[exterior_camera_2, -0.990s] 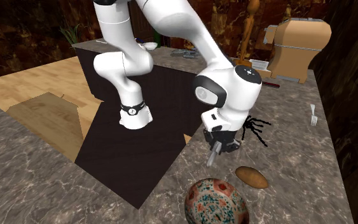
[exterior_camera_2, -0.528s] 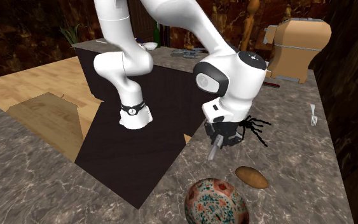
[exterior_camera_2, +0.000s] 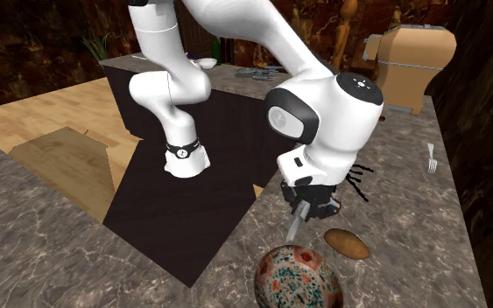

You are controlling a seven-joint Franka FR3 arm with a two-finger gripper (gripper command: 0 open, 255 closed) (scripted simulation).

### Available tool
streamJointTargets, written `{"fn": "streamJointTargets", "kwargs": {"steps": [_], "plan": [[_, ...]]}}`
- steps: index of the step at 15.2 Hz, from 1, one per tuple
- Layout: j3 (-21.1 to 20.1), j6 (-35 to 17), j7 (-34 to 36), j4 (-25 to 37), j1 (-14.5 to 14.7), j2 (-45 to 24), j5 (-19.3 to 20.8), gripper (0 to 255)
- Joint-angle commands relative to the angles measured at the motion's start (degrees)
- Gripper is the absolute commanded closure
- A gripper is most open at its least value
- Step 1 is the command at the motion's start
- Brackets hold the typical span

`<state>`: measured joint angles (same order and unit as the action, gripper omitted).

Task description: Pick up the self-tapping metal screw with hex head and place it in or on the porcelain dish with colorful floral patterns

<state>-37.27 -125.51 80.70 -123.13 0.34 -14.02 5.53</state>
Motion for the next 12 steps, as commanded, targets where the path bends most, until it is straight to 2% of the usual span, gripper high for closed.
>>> {"fn": "streamJointTargets", "kwargs": {"steps": [1, 9, 12], "plan": [[1.34, 1.28, -1.01, 3.31, -0.46, -2.52, 1.8, 255], [6.22, 7.88, -5.55, 19.66, -1.02, -13.61, 7.31, 255], [6.72, 6.16, -5.15, 19.14, -0.66, -14.95, 8.07, 255]]}}
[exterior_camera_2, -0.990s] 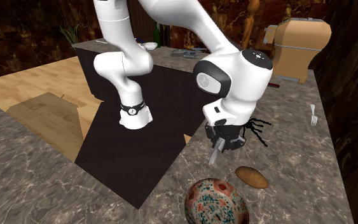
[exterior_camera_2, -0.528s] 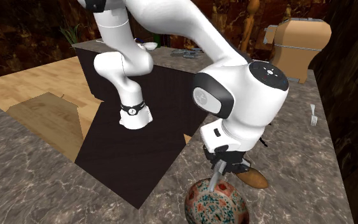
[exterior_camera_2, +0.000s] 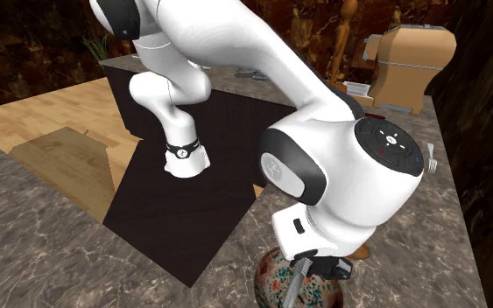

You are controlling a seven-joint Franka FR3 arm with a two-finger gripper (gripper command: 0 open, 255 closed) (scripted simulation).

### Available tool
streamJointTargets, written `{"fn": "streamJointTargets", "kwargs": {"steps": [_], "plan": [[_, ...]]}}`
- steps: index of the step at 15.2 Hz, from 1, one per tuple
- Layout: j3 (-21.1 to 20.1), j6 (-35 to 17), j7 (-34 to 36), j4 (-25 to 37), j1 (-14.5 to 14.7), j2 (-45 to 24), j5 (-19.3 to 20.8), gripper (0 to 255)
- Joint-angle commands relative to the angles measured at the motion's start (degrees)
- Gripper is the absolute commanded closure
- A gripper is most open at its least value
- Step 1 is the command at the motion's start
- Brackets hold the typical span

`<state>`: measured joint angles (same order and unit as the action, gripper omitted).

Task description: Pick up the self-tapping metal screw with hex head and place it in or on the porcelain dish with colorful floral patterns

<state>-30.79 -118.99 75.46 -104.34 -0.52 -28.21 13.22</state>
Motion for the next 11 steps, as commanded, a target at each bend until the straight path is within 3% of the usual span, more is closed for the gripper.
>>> {"fn": "streamJointTargets", "kwargs": {"steps": [1, 11], "plan": [[0.42, -0.92, 0.22, 0.2, 0.32, -1.23, 0.65, 255], [2.12, -5.76, 1.49, -0.54, 1.53, -5.71, 3.09, 255]]}}
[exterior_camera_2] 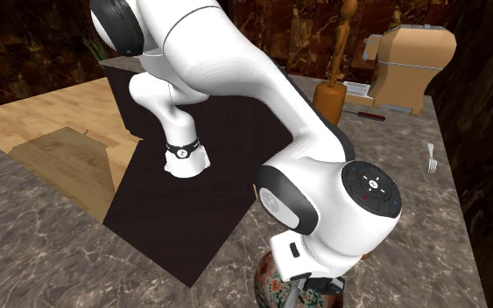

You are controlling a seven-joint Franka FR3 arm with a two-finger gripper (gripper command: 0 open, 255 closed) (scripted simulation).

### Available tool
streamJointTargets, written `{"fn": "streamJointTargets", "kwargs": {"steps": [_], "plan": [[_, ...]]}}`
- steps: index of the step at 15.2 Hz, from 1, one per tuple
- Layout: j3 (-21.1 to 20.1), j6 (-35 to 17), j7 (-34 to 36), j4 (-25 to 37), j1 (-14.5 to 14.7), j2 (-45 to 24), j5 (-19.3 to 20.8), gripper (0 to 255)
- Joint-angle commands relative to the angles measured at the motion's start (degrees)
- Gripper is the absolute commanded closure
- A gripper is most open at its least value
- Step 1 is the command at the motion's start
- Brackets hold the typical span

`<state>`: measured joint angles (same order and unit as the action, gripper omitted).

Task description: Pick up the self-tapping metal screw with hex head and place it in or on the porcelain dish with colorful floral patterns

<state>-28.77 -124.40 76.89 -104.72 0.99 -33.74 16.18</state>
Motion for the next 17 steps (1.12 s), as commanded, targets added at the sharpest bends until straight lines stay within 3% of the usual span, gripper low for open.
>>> {"fn": "streamJointTargets", "kwargs": {"steps": [1, 6, 7, 12, 17], "plan": [[0.09, -0.35, 0.05, -0.15, 0.03, -0.19, 0.13, 255], [0.09, -0.35, 0.05, -0.14, 0.03, -0.19, 0.13, 255], [0.09, -0.34, 0.05, -0.14, 0.03, -0.19, 0.13, 0], [0.09, -0.34, 0.05, -0.14, 0.03, -0.19, 0.13, 0], [-1.34, 5.55, -1.29, 2.73, -0.76, 3.15, -1.99, 0]]}}
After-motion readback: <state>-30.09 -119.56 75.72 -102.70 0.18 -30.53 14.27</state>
